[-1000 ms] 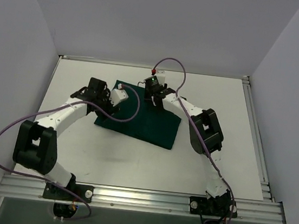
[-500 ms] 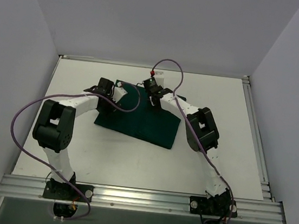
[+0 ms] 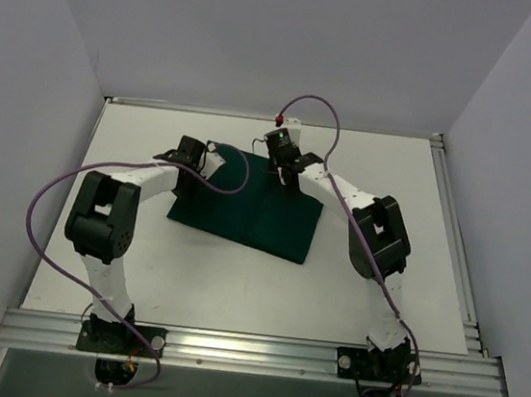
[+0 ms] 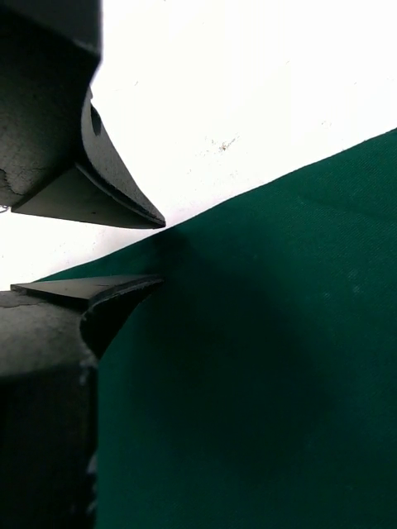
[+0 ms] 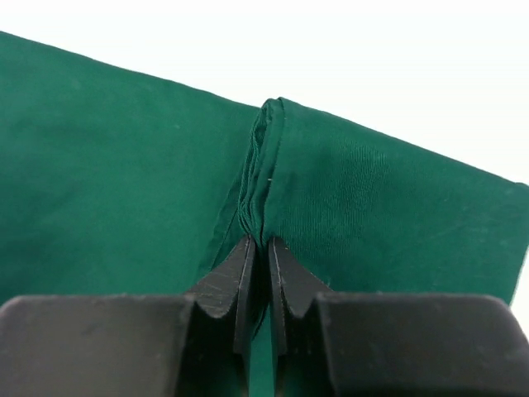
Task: Open and lay out the surgical kit
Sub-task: Open the surgical kit at the center of the board.
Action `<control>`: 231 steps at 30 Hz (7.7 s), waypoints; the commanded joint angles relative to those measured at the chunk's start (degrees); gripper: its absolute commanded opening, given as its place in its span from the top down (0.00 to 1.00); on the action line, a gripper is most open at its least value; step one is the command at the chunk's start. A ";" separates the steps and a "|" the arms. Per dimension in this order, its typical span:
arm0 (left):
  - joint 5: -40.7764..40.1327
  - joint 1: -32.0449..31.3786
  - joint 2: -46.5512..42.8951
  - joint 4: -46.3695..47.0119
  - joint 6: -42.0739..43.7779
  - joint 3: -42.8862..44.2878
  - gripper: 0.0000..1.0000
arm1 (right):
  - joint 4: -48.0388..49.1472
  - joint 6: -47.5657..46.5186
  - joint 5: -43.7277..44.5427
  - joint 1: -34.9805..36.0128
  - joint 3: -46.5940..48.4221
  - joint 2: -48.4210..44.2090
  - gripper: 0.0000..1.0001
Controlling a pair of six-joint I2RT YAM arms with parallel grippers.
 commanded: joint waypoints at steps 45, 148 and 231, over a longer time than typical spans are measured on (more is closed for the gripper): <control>6.08 4.33 -3.27 -7.21 -6.05 6.26 0.56 | 11.90 1.50 -28.16 -46.14 -46.33 -31.02 0.45; 8.46 -3.13 -32.64 -21.62 38.50 -29.85 0.61 | -25.17 18.55 -21.23 -32.44 -60.58 -60.55 0.50; -1.72 3.73 -24.74 -10.65 19.00 -5.17 0.98 | -10.77 14.78 -13.58 -28.29 -30.02 -41.67 1.00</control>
